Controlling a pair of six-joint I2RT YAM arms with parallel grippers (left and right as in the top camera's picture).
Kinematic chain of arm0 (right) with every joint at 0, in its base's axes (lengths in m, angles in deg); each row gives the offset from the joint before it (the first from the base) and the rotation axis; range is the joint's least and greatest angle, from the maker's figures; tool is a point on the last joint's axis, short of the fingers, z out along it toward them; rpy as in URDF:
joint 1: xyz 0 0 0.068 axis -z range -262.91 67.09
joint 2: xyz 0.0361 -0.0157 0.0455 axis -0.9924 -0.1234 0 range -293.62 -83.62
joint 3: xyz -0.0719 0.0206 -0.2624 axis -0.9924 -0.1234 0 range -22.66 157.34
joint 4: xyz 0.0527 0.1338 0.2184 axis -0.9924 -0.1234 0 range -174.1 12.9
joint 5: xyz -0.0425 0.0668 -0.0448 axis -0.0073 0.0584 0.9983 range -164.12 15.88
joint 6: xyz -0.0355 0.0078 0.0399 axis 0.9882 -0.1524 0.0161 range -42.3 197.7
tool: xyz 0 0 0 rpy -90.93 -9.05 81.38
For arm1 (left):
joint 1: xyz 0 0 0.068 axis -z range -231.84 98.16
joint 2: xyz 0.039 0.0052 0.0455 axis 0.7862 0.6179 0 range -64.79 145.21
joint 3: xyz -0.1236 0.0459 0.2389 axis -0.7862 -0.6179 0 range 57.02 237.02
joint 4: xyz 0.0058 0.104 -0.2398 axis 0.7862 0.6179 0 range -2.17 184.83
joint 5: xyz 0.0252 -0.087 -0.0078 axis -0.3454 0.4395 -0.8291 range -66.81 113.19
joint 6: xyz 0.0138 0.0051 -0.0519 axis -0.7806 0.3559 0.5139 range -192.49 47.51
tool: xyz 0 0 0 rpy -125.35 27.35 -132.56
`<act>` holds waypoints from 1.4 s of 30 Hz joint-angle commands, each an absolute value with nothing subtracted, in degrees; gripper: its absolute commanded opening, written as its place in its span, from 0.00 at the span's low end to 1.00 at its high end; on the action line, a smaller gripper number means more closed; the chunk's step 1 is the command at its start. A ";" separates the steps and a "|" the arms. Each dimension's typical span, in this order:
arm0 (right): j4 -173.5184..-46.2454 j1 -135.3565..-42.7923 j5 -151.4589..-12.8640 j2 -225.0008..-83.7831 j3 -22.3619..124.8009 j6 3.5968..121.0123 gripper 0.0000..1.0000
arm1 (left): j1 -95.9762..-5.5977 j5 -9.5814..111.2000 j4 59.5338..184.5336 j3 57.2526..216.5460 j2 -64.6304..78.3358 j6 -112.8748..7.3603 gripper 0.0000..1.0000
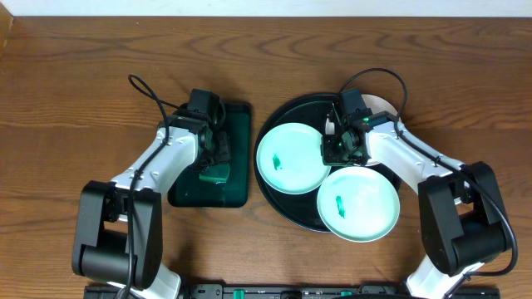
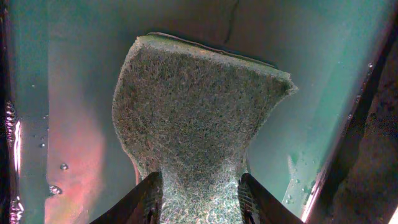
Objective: Clean dirty plates on tray and stack at the side
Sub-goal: 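Close left gripper on the sponge and lift it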
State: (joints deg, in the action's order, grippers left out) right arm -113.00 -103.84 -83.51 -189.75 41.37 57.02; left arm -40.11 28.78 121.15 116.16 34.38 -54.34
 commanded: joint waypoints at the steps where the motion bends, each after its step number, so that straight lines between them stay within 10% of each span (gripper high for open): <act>1: -112.82 -105.13 -83.33 -190.14 41.13 56.75 0.08 | -40.18 27.62 121.06 116.16 36.22 -54.84 0.41; 6: -112.78 -105.15 -83.35 -190.14 41.13 56.73 0.08 | -40.18 27.64 121.15 116.16 38.32 -54.82 0.35; 10: -112.67 -105.15 -83.33 -190.14 41.13 56.75 0.08 | -40.18 27.66 121.17 116.18 38.21 -54.84 0.08; 42: -112.65 -105.15 -83.35 -190.14 41.02 56.73 0.05 | -40.18 26.09 130.07 116.92 17.33 -54.87 0.07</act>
